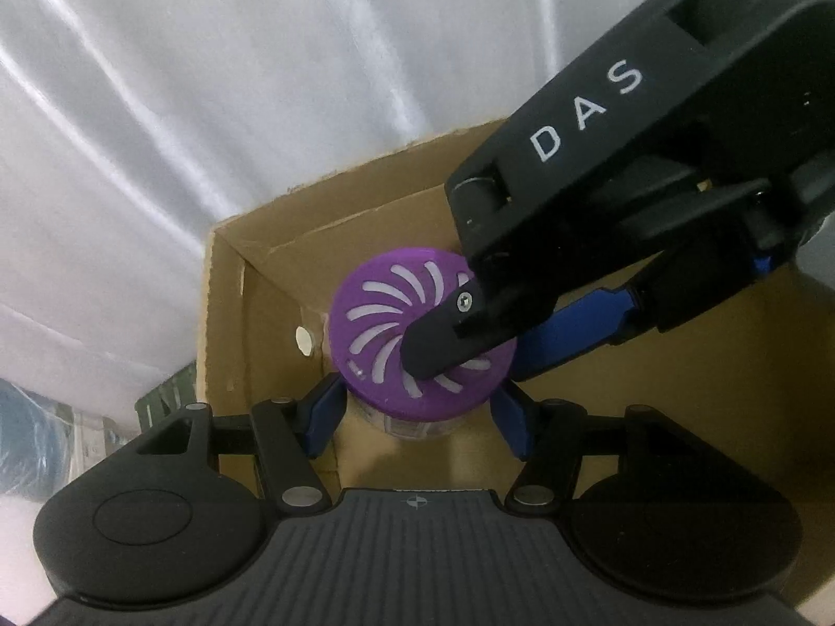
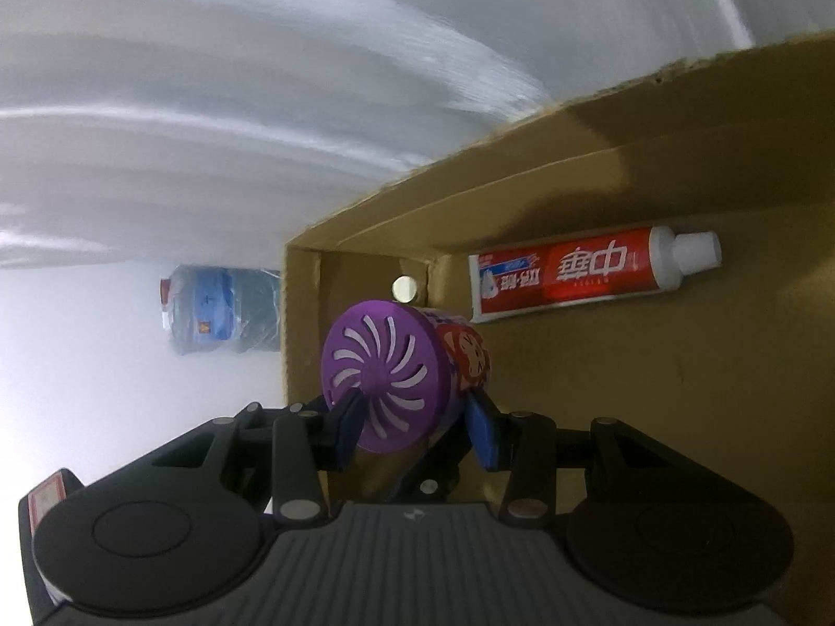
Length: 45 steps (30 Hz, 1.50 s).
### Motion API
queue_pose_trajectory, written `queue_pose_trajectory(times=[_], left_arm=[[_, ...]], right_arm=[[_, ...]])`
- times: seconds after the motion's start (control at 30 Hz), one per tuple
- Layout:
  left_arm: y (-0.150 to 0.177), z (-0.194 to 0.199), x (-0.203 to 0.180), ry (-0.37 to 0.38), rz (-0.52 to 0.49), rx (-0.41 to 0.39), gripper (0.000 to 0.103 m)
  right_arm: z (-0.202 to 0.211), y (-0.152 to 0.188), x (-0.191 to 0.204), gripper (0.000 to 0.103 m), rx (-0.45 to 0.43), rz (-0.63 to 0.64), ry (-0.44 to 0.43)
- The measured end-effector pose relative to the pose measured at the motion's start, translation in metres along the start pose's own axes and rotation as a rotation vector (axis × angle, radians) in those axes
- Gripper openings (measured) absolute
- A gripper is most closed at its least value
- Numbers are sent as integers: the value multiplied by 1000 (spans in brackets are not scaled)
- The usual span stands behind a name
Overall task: Organize objects
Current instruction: 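Lower the purple canister into the cardboard box and open the right gripper, then move the right gripper to the white carton and close on it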
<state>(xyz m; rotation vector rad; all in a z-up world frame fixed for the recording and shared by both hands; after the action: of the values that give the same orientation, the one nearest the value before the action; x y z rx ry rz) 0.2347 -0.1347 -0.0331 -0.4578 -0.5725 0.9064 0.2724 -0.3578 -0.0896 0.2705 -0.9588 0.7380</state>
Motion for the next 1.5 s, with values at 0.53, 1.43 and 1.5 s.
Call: queue_pose_trajectory(times=[0.53, 1.43, 1.5], left_arm=[[25, 39, -4, -19, -18, 15, 83], [84, 211, 37, 9, 338, -354, 96], [106, 193, 36, 28, 386, -343, 96]], right_arm=[[-31, 0, -3, 46, 38, -27, 8], [158, 113, 3, 46, -153, 31, -264], [160, 128, -11, 48, -161, 17, -265]])
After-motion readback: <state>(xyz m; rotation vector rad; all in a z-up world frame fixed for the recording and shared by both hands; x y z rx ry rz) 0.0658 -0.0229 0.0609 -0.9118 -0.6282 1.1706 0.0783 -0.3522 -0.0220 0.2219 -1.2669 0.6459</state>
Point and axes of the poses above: each gripper's, at about its wrist camera, not at the fingertips, and z roughly against the way its jaws point, x to its left, y to its underside, the point moved 2 cm from there along -z, roughly the way its jaws point, and after that the axes turned 14 degrees about -x, right-handed, at the moved point
